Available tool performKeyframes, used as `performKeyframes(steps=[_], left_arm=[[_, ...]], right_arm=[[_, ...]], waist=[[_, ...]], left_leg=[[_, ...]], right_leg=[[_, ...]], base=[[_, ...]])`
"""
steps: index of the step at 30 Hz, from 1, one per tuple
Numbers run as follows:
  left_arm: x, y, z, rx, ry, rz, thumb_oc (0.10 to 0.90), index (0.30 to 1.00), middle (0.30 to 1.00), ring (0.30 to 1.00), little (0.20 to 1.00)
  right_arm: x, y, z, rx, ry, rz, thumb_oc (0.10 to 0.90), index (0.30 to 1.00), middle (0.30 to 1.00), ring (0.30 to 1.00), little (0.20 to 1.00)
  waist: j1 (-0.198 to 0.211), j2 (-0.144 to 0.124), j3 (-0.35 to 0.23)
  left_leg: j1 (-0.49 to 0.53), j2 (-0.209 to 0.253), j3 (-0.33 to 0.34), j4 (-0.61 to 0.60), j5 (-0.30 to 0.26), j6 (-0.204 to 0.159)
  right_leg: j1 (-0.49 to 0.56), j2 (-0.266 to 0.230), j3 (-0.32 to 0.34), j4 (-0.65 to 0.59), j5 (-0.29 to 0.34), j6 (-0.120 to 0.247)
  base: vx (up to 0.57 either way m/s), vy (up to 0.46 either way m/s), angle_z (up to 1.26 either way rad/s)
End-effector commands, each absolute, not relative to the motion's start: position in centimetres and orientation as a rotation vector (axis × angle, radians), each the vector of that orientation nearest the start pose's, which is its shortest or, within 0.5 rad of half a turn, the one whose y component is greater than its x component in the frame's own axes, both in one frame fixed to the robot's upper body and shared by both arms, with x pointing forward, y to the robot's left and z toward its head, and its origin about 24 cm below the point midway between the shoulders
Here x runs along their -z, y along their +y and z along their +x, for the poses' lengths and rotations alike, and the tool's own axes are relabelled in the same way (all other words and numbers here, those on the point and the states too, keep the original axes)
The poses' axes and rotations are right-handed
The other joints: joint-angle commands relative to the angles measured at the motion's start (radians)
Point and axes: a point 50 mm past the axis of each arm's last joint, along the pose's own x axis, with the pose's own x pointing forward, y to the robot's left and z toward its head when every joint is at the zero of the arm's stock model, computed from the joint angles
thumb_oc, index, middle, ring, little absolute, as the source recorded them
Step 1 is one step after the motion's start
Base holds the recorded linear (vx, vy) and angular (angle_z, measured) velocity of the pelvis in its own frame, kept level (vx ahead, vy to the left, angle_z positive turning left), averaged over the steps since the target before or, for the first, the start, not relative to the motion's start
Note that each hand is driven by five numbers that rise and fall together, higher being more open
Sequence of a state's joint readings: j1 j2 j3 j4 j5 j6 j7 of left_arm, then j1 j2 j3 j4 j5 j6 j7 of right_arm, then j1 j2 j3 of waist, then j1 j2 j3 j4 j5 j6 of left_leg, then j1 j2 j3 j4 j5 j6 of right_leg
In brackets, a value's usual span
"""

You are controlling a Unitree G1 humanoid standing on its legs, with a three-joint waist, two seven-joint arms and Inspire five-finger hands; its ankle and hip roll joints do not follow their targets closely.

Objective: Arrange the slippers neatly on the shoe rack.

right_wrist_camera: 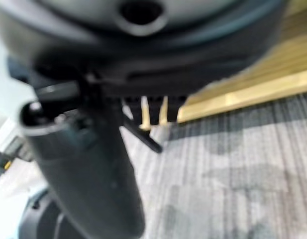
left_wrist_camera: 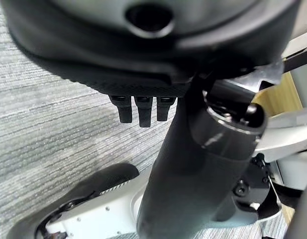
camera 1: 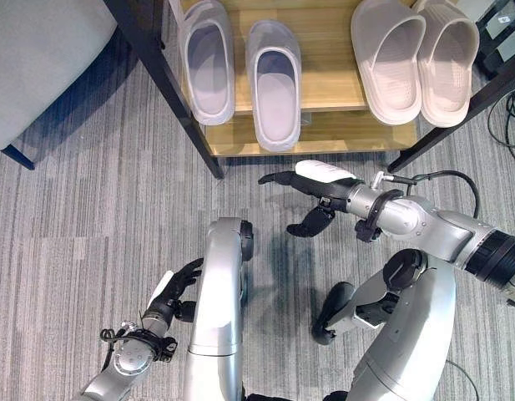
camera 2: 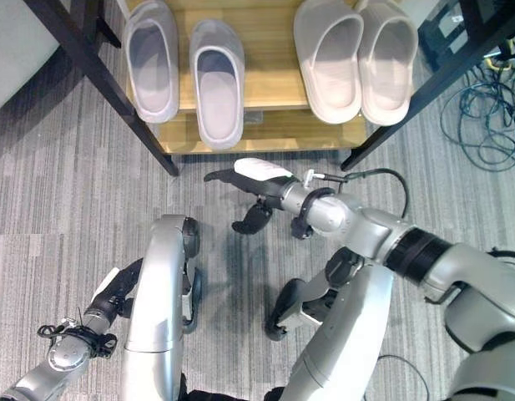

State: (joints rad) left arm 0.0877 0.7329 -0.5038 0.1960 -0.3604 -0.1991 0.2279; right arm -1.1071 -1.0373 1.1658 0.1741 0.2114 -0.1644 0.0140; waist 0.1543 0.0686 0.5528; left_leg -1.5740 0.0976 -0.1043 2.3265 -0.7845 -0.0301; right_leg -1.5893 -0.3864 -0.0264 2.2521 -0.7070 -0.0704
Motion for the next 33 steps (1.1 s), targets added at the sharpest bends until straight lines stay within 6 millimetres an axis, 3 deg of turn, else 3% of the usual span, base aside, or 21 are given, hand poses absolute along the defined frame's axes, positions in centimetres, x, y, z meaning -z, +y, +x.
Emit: performKeyframes(steps=[1, 13, 23, 29, 33], left_arm=[[0.7, 20.7, 19.9, 0.185, 0.190, 0.329, 0.800, 0.900, 0.900, 0.900, 0.900], [1.7, 20.9, 19.0, 0.139, 0.243, 0.295, 0.800, 0.900, 0.900, 0.900, 0.900], [2.3, 20.9, 18.8, 0.129, 0.274, 0.290, 0.800, 0.900, 0.900, 0.900, 0.900], [2.3, 20.9, 18.8, 0.129, 0.276, 0.286, 0.800, 0.900, 0.900, 0.900, 0.900], [1.9, 21.1, 18.9, 0.141, 0.261, 0.298, 0.800, 0.900, 0.900, 0.900, 0.900]], right_arm=[[-26.0, -13.1, 33.7, -0.559, -0.630, -1.168, 0.800, 0.900, 0.900, 0.900, 0.900], [-26.7, -13.9, 36.6, -0.288, -0.652, -1.090, 0.800, 0.900, 0.900, 0.900, 0.900], [-26.5, -13.0, 38.5, -0.171, -0.636, -1.066, 0.800, 0.900, 0.900, 0.900, 0.900], [-26.3, -12.5, 38.5, -0.186, -0.636, -1.054, 0.800, 0.900, 0.900, 0.900, 0.900], [-25.5, -11.6, 36.6, -0.374, -0.653, -1.050, 0.800, 0.900, 0.900, 0.900, 0.900]], waist=[[0.065, 0.019, -0.033], [0.085, 0.024, -0.033], [0.095, 0.036, -0.033], [0.095, 0.034, -0.033], [0.079, 0.017, -0.033]], left_leg=[[0.004, -0.008, -0.003, -0.081, -0.023, -0.028], [0.004, -0.015, 0.003, -0.084, -0.024, -0.021], [0.004, -0.018, 0.008, -0.079, -0.028, -0.018], [0.004, -0.019, 0.012, -0.077, -0.028, -0.017], [0.004, -0.020, 0.016, -0.076, -0.027, -0.021]], right_leg=[[0.019, -0.033, 0.146, -0.009, 0.028, 0.046], [0.019, -0.031, 0.154, -0.007, 0.033, 0.043], [0.019, -0.028, 0.160, 0.001, 0.032, 0.042], [0.019, -0.028, 0.162, 0.003, 0.033, 0.041], [0.019, -0.027, 0.170, 0.005, 0.032, 0.043]], base=[[0.00, 0.000, 0.00], [0.00, 0.000, 0.00], [0.00, 0.000, 0.00], [0.00, 0.000, 0.00], [0.00, 0.000, 0.00]])
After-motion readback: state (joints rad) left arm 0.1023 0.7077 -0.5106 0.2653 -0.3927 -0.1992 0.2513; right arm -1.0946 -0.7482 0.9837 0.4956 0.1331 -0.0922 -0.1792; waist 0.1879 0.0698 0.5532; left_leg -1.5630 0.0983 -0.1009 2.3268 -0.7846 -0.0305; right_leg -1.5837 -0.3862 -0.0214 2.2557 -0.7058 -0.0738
